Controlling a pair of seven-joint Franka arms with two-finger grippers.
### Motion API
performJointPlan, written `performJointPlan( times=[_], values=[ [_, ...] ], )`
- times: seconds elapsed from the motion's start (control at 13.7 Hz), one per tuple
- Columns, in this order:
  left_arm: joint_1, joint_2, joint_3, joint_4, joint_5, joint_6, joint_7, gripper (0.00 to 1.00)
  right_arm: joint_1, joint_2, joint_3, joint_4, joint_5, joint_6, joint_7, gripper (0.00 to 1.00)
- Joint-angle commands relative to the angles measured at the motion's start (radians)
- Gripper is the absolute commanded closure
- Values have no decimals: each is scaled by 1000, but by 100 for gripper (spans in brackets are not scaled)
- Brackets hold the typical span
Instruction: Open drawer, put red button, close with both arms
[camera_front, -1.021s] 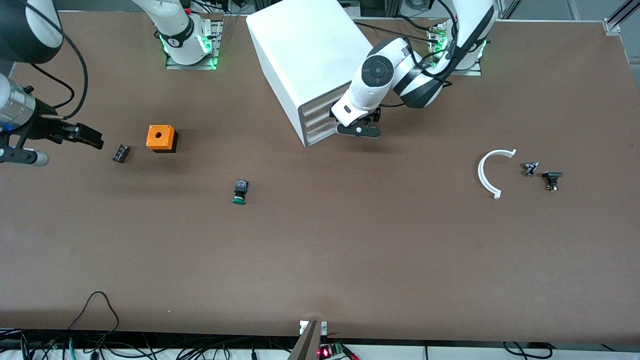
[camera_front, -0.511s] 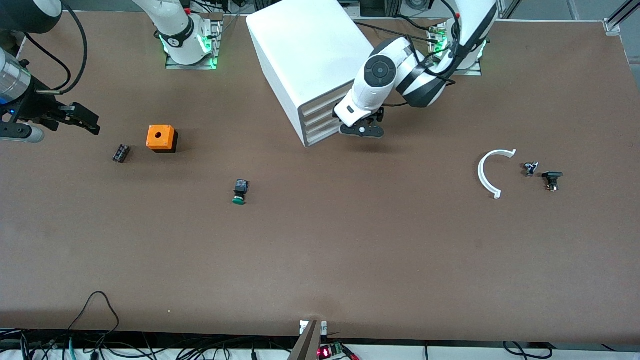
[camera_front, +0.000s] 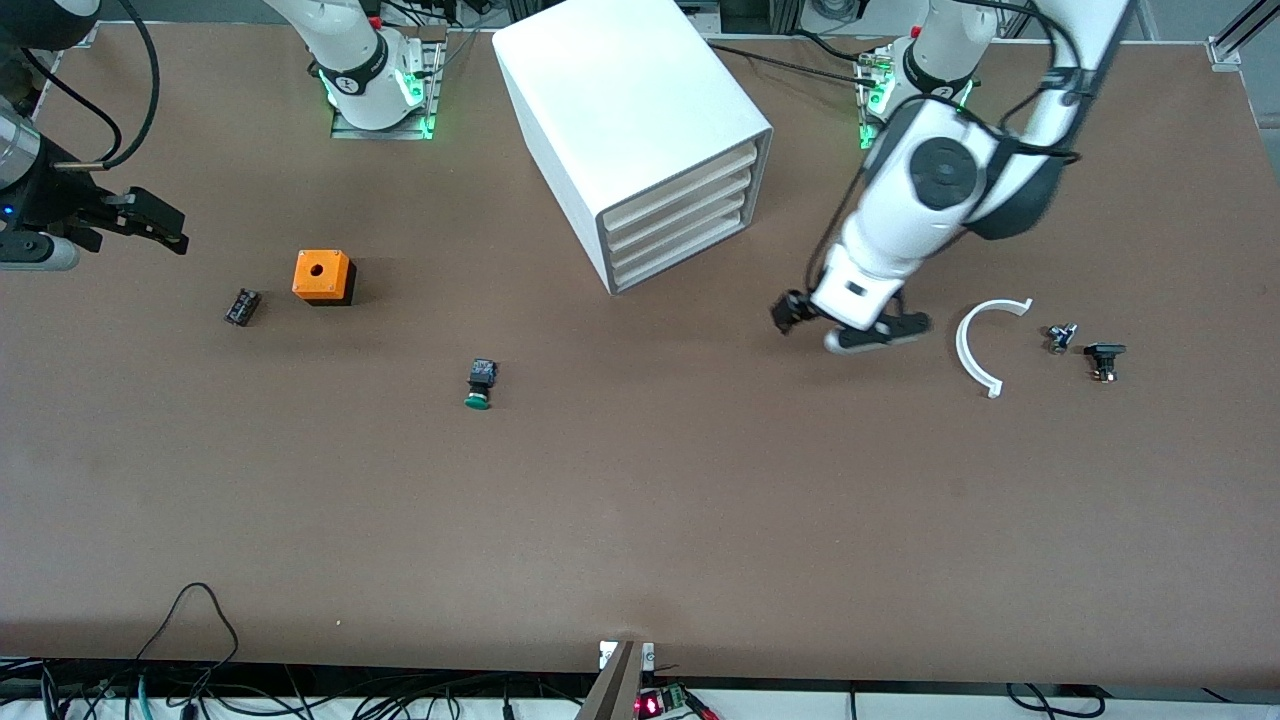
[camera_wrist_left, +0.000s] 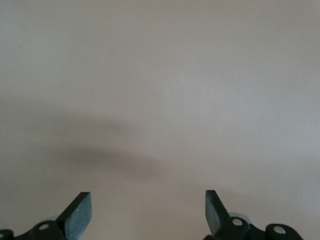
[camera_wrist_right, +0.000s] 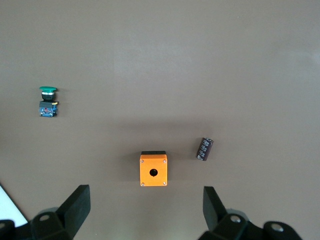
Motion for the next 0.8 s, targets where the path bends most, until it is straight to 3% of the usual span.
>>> performJointPlan(
  times=[0.0, 0.29, 0.73],
  values=[
    [-9, -46, 97, 47, -13, -55, 17, 0, -5, -7, -4, 5, 19, -22, 16, 0],
    [-6, -52, 229, 211, -28, -314, 423, 0, -4, -17, -11, -1, 22, -34, 14, 0],
    [-6, -67, 376, 412, -19, -613, 702, 0, -4, -27, -8, -4, 22, -36, 14, 0]
  ],
)
